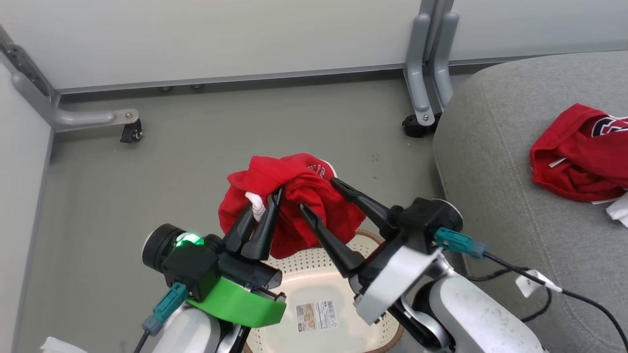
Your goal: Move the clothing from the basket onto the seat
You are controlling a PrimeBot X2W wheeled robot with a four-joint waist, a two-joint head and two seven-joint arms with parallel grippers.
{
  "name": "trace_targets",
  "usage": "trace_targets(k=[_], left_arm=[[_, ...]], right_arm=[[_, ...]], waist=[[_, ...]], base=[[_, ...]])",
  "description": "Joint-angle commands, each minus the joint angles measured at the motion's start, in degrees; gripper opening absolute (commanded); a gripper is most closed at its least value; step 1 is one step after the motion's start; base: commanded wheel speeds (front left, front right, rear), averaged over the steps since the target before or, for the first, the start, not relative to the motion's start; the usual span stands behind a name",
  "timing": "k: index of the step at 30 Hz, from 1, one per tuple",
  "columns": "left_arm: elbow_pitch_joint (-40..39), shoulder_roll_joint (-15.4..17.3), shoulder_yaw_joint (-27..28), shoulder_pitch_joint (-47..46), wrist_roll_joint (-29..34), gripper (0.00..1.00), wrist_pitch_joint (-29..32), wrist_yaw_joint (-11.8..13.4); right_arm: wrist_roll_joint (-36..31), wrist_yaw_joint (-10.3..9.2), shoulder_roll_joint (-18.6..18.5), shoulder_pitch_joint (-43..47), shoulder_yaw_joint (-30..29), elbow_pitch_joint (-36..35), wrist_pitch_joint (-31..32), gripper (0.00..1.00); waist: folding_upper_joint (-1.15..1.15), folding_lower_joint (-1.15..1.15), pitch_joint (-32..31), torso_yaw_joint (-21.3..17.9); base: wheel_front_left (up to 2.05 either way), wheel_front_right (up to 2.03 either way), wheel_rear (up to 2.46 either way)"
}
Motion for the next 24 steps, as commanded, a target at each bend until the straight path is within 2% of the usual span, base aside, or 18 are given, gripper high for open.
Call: trace_targets(k=[1, 8, 9, 10, 11, 24], left_arm=[[-0.11, 0.08, -0.23, -1.09, 0.32, 0.0, -0.01, -0.27], [-0.21, -0.08, -1.34, -1.5, 0.2, 0.0, -0.02, -0.58], [-0.21, -0.06, -1.44, -1.49, 0.15, 0.0, -0.02, -0.62], [-0.17, -0.03, -1.52, -1.5, 0.1, 0.0, -0.02, -0.64], [-0.16, 0.01, -1.57, -1.53, 0.07, 0.0, -0.02, -0.66], [0.42, 0.11, -1.77, -2.09, 0.14, 0.0, -0.02, -0.89]], right_arm=[[0.29, 0.0, -0.14, -1.56, 0.8, 1.43, 0.21, 1.0], [2.18, 0.0, 0.75, -6.33, 5.34, 8.6, 0.23, 1.0], [2.59, 0.0, 0.91, -6.89, 5.85, 9.45, 0.34, 0.47], [2.83, 0.0, 1.09, -7.32, 6.09, 9.99, 0.09, 0.35], [3.06, 0.0, 1.18, -7.74, 6.4, 10.5, -0.08, 0.0], [5.38, 0.0, 0.91, -10.42, 8.06, 14.03, -2.4, 0.0]], waist=[[0.0, 0.0, 0.24, 0.46], [0.0, 0.0, 0.38, 1.36], [0.0, 0.0, 0.38, 1.43], [0.0, 0.0, 0.36, 1.49], [0.0, 0.0, 0.36, 1.54], [0.0, 0.0, 0.78, 1.78]], base=[[0.0, 0.0, 0.0], [0.0, 0.0, 0.0], [0.0, 0.0, 0.0], [0.0, 0.0, 0.0], [0.0, 0.0, 0.0], [0.0, 0.0, 0.0]])
